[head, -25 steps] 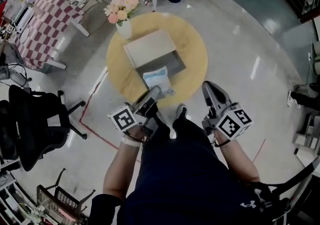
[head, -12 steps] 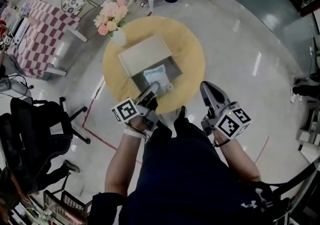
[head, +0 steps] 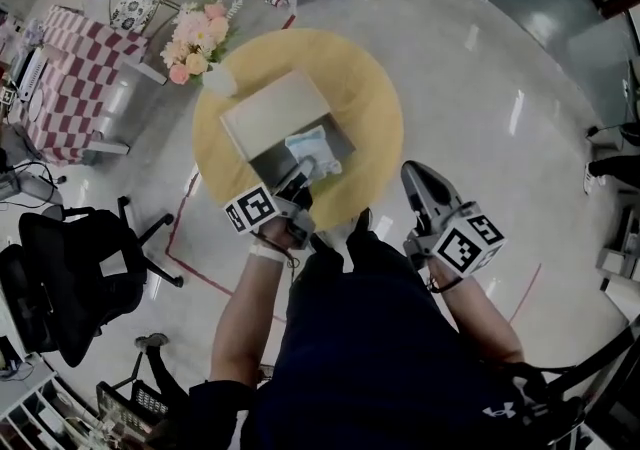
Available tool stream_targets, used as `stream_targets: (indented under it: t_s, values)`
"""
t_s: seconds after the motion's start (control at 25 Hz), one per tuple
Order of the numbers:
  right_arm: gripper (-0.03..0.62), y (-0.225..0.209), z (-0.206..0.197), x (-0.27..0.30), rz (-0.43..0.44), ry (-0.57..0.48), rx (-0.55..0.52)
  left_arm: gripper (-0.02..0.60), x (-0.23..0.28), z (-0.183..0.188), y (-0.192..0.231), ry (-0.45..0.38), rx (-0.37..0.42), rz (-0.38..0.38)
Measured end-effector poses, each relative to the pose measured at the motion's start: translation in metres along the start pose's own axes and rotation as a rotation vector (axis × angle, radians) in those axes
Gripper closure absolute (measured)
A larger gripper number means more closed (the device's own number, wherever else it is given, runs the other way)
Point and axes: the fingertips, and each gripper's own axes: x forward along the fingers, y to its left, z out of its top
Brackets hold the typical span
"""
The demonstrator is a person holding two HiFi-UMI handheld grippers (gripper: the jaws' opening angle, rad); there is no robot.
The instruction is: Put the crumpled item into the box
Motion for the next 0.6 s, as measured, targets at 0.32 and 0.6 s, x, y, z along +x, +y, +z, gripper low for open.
stream_targets:
  t_s: [0.32,0.6]
  values:
    - [0.582,-0.020,0.000,0.004,0.000,0.014,0.042,0.514,0.025,-0.001,0.031,-0.008,-0.114,0.085]
    - [0.582,-0.034,-0.001,0.013,-0.013,0.024,0.069,0.514,0.041,-0.002,0.056,0.005,-0.202,0.169]
